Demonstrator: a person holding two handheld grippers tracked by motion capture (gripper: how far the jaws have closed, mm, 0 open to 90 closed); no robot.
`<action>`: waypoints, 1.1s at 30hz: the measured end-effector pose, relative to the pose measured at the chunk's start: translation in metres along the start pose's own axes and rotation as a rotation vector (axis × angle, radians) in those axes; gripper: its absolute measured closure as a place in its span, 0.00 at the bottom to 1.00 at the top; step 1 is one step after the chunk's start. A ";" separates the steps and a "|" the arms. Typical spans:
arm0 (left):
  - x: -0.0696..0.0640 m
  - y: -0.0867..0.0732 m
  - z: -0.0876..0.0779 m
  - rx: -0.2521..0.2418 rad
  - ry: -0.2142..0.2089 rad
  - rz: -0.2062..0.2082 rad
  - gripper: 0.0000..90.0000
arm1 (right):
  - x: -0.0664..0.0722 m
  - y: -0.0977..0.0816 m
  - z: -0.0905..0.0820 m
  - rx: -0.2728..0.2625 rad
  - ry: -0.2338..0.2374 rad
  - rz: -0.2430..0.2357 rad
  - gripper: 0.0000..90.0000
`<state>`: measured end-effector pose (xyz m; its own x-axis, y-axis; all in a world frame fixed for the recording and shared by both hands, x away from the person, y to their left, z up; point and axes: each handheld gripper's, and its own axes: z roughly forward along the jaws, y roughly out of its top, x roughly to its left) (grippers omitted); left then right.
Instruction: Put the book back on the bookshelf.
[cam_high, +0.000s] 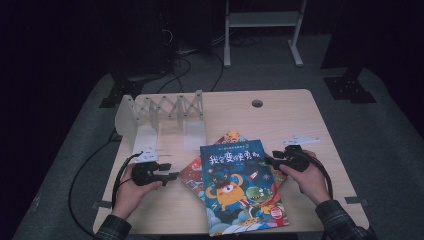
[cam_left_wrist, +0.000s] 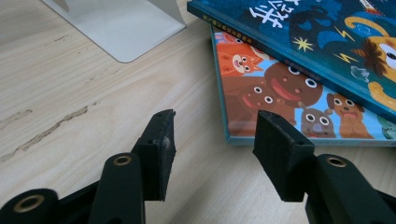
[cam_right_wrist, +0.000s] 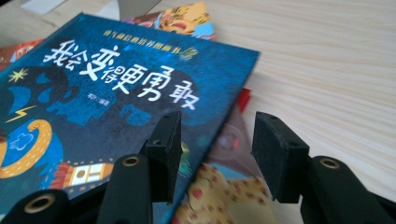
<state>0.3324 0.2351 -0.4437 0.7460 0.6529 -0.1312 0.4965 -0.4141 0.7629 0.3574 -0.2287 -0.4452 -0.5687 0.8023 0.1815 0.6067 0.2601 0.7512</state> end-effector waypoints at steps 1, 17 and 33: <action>0.000 0.001 0.001 -0.001 0.000 0.002 0.50 | 0.000 0.000 0.000 0.000 0.000 0.000 0.56; 0.001 0.016 0.012 -0.013 0.005 0.015 0.37 | 0.015 0.016 0.030 0.037 0.085 -0.038 0.56; 0.004 0.037 0.046 0.008 -0.024 0.030 0.36 | 0.025 0.022 0.035 0.038 0.094 -0.124 0.51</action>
<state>0.3744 0.1930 -0.4449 0.7709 0.6247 -0.1241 0.4775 -0.4380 0.7617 0.3760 -0.1842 -0.4459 -0.6888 0.7095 0.1492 0.5486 0.3754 0.7471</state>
